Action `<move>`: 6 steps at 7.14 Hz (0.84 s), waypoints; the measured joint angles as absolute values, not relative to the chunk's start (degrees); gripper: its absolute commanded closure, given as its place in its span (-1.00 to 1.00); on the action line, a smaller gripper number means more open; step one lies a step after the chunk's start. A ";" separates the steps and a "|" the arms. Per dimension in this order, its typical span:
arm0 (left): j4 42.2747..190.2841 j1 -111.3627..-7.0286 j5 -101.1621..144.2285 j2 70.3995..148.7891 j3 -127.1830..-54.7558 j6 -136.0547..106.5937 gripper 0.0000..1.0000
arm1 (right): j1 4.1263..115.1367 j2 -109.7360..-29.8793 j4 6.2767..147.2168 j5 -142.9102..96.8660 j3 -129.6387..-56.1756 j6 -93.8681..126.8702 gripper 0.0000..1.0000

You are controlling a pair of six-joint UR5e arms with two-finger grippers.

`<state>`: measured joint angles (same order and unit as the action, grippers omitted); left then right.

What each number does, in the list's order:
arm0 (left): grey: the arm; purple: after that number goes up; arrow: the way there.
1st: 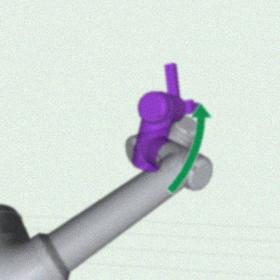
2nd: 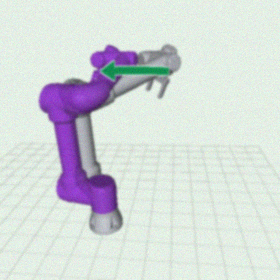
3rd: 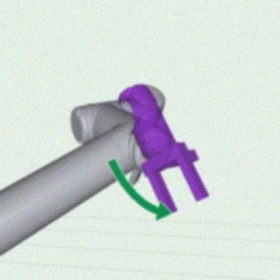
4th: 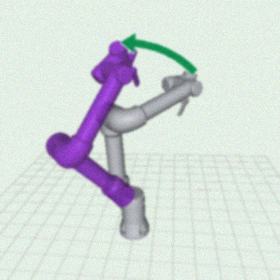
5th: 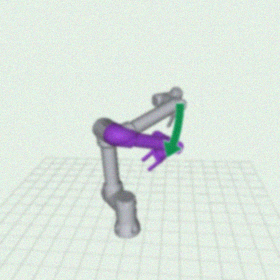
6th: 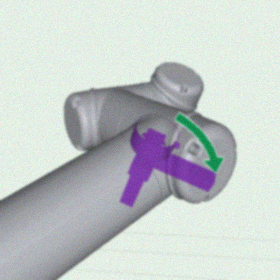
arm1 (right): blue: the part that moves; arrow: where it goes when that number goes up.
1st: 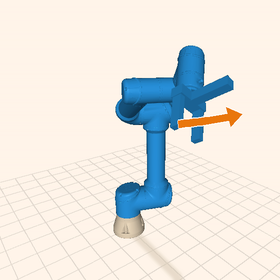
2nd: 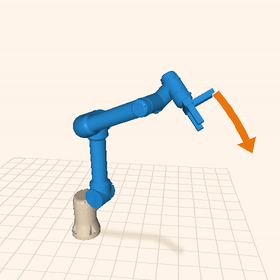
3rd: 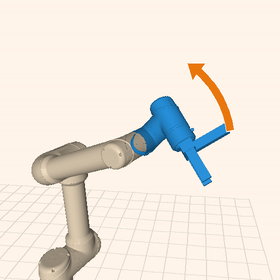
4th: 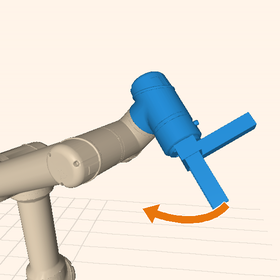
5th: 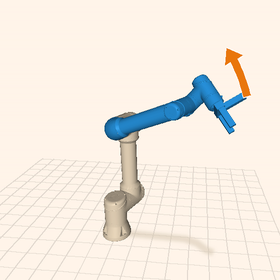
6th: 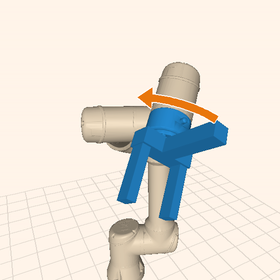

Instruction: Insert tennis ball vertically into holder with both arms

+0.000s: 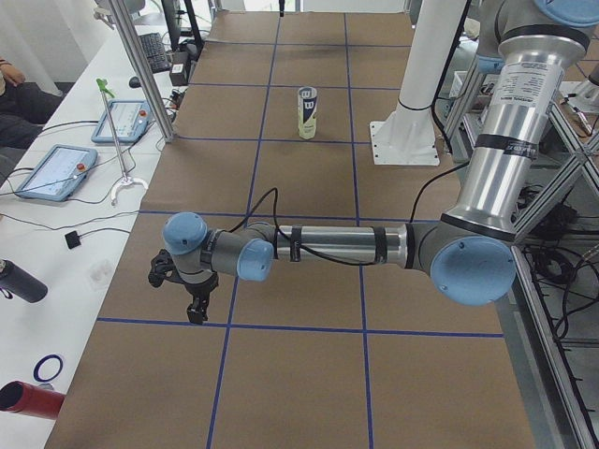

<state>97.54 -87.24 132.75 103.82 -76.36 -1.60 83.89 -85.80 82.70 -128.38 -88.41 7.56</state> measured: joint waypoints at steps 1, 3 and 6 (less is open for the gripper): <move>92.14 -88.96 131.07 103.82 -78.06 2.04 -1.00 | 83.86 -85.80 82.70 -128.40 -88.07 7.56 -0.99; 87.62 -91.21 128.14 101.94 -81.69 4.92 -1.00 | 83.85 -85.89 82.71 -128.44 -87.84 7.64 -0.99; 86.84 -91.67 127.80 96.07 -87.24 5.35 -1.00 | 83.85 -86.70 82.71 -128.54 -87.96 7.80 -0.99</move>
<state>86.84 -91.67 127.80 96.07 -87.24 5.35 83.85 -86.70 82.71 -128.54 -87.96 7.80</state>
